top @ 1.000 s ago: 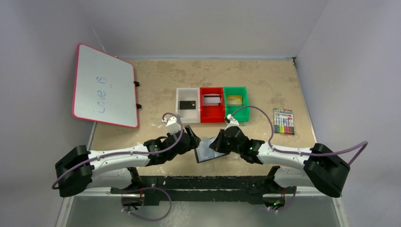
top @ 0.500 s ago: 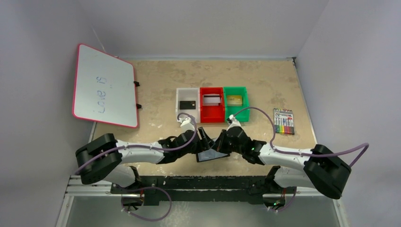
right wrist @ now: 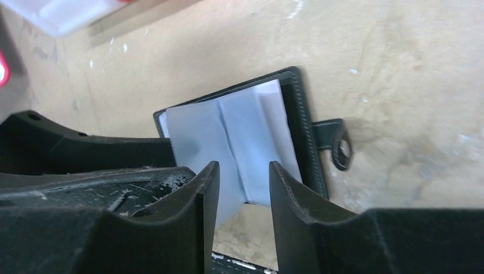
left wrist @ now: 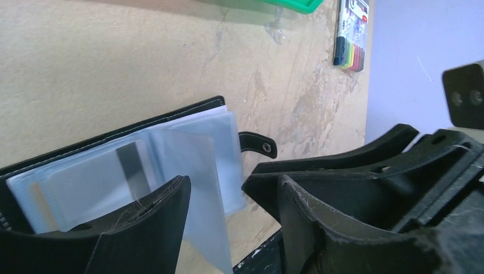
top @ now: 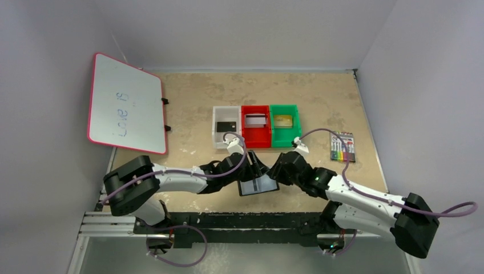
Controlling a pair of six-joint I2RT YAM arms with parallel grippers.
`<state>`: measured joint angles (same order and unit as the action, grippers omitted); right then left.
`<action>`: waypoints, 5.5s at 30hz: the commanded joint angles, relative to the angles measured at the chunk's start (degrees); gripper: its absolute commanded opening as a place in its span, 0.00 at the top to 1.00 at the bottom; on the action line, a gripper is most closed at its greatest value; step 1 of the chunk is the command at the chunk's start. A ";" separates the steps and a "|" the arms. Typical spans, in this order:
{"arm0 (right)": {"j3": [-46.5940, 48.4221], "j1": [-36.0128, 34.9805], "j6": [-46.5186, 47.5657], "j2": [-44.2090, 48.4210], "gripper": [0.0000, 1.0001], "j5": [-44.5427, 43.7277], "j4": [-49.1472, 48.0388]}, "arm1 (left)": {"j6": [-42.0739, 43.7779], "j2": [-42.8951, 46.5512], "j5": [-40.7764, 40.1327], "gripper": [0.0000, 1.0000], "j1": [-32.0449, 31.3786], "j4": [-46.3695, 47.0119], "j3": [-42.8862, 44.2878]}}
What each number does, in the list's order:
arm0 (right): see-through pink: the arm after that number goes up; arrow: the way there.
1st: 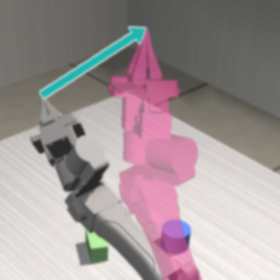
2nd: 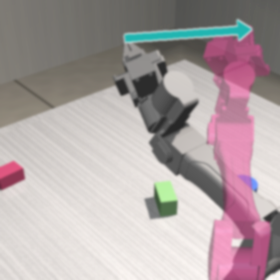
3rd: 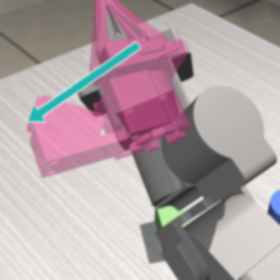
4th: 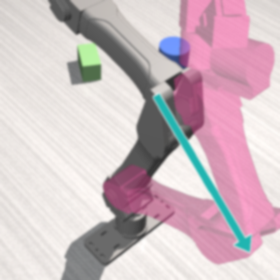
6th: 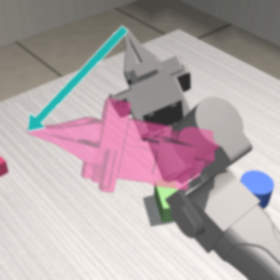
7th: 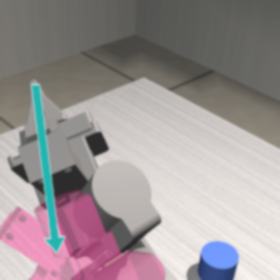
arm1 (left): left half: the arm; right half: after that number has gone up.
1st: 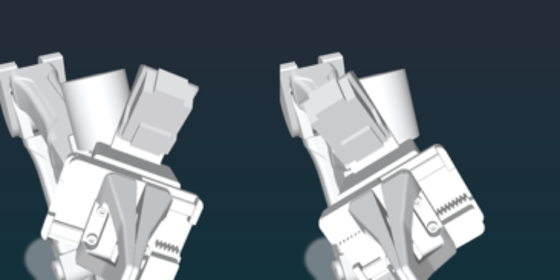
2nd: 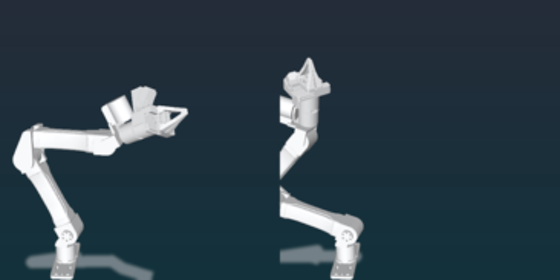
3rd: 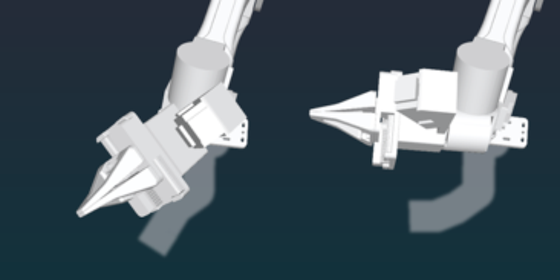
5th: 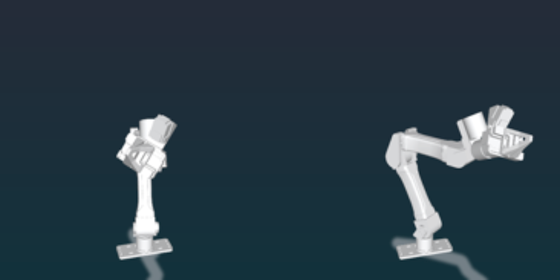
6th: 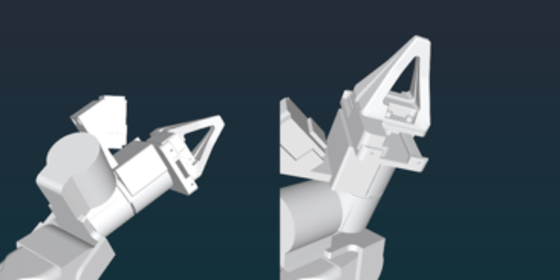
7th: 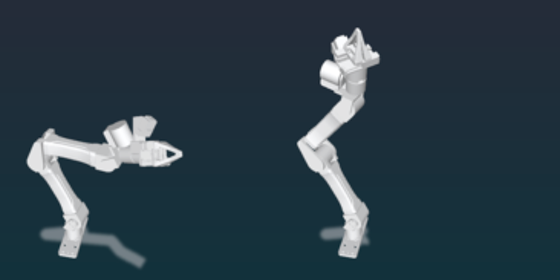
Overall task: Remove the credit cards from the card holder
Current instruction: Remove the credit card from the card holder.
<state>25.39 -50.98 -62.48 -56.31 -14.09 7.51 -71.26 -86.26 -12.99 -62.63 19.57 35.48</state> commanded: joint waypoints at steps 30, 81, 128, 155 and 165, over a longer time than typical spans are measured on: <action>-2.04 -0.22 8.80 9.46 0.70 15.16 -12.28 | -1.05 10.84 -24.11 0.45 -3.81 -34.30 6.33; -13.28 8.26 -2.67 -17.35 0.80 27.67 -42.60 | 1.25 -8.34 -19.23 0.81 -11.52 -34.05 11.48; -18.16 9.13 -7.39 -11.44 1.00 23.43 -44.78 | -3.80 -0.64 -25.16 0.85 -11.98 -36.03 8.63; -18.54 9.57 -7.40 -15.01 0.98 24.46 -47.39 | 0.00 -8.15 -21.07 0.85 -11.95 -33.17 11.92; -19.03 10.10 -7.69 -20.02 0.86 26.37 -53.04 | 0.77 -9.52 -20.19 0.95 -12.07 -32.81 12.14</action>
<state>6.98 -40.77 -69.82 -74.02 10.44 -41.12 -71.09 -93.06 -36.32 -74.39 -14.44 46.87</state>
